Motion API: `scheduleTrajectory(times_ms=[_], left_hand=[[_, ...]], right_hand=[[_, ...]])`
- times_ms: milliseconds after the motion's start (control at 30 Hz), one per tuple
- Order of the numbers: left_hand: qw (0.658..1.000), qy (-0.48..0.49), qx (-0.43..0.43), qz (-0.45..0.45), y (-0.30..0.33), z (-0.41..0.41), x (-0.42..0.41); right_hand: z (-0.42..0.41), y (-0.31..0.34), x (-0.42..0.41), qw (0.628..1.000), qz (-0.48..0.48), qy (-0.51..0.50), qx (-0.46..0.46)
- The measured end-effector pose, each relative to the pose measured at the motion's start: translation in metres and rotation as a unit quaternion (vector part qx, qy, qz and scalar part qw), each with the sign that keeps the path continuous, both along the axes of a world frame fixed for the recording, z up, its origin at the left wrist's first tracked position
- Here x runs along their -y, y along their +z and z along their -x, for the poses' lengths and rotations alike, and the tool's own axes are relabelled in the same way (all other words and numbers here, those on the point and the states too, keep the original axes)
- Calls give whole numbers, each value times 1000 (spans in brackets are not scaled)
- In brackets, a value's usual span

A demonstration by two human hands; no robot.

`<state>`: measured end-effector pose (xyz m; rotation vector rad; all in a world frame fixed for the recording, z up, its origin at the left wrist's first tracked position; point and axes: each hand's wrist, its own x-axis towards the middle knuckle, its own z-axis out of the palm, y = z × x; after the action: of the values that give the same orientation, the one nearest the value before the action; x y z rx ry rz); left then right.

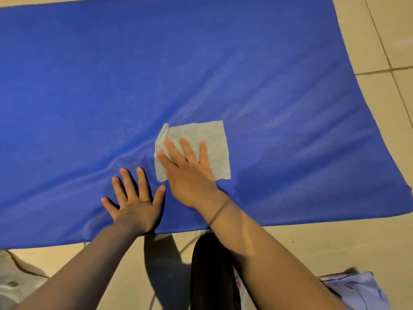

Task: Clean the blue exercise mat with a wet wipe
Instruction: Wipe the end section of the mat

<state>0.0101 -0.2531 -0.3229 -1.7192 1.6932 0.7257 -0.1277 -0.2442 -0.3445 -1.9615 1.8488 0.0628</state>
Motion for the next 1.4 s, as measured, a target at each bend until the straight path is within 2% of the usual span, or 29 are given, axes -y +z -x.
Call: scheduleTrajectory(times_ms=[67,133,200,267,333,433,567,633,800,1033,1233,1400], left_hand=[[1000,0,-6,7,-1,-1,-1],[1000,1,-10,5,-2,-2,0],[1000,5,-14,-5,-2,-3,0],[1000,6,-17,-6,-2,-4,-1],[1000,2,-14,-2,-2,-3,0],[1000,-1,-9,3,-2,-2,-1],[1000,-2,-6,5,-2,-1,-2],[1000,-2,-5,6,-2,0,-2],[1000,5,-5,23,-5,-1,-2],[998,23,-18,61,-9,-2,-7],[996,23,-15,81,-13,-1,-9],[997,28,-14,73,-10,-2,-10]], right_hand=[[17,0,3,999,-3,22,25],[47,-2,3,1000,-12,10,9],[88,-4,0,996,-19,-86,-17],[132,-4,-6,977,-17,-212,-34],[169,0,-16,954,-38,-292,-52],[187,3,-27,934,-60,-345,-75],[158,0,-24,918,-55,-386,-65],[134,0,-22,927,-46,-367,-60],[83,-3,-18,966,-40,-247,-57],[97,0,-22,979,-58,-193,-40],[121,-1,-23,982,-50,-184,-14],[119,-12,-31,983,-1,-184,-5]])
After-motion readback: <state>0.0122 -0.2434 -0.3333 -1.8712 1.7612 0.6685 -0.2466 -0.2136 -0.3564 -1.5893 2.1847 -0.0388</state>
